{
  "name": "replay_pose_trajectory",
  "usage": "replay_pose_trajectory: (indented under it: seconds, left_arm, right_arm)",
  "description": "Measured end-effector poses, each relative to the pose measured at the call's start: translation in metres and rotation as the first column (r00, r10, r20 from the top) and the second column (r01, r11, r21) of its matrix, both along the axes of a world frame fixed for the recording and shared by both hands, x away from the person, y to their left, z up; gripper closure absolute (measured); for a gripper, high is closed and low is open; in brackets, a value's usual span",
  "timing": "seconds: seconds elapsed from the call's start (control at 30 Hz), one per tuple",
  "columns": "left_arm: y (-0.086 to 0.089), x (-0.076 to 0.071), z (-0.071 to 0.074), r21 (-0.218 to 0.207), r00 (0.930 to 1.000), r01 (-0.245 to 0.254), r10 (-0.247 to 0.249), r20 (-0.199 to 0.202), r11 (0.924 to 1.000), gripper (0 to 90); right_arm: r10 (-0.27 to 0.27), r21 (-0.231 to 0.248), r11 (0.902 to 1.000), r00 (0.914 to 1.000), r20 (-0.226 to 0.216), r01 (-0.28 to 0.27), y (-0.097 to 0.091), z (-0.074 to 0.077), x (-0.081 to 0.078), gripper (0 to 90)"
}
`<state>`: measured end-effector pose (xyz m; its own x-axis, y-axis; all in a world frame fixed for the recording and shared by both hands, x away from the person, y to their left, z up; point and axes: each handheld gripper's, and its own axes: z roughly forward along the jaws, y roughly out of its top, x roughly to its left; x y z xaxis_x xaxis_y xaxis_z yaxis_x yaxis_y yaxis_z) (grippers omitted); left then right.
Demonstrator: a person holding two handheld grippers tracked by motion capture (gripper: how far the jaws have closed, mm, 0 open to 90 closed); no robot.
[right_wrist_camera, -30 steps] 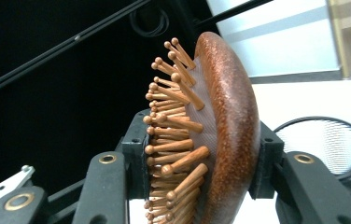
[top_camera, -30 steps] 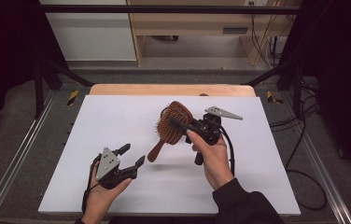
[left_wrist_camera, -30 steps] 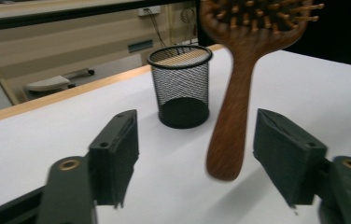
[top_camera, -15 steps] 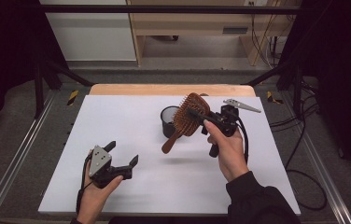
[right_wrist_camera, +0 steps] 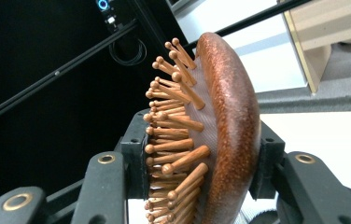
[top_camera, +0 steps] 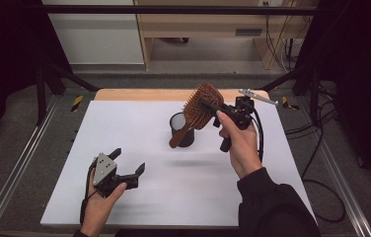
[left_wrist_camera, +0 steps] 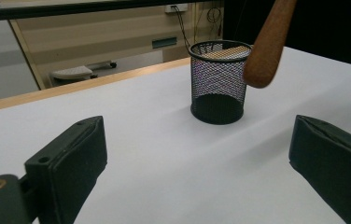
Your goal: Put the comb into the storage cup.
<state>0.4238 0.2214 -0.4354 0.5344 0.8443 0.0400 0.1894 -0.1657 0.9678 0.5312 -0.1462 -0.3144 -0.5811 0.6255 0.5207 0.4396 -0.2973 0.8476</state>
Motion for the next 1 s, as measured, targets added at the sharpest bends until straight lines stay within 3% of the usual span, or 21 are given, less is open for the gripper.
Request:
replay_pose_trajectory:
  seconds: [0.43, 1.0]
  left_arm:
    - [0.004, 0.002, 0.000, -0.017, 0.9998, -0.011, 0.011, 0.014, 0.9998, 1.9]
    - [0.009, 0.003, 0.001, -0.023, 0.9995, -0.020, 0.020, 0.026, 0.9995, 1.9]
  right_arm:
    - [-0.027, 0.026, 0.9993, 0.9995, 0.016, 0.027, -0.001, 0.015, 0.025, 52.2]
    - [-0.060, -0.012, 0.9981, 0.9979, 0.025, 0.061, 0.003, 0.026, 0.046, 52.0]
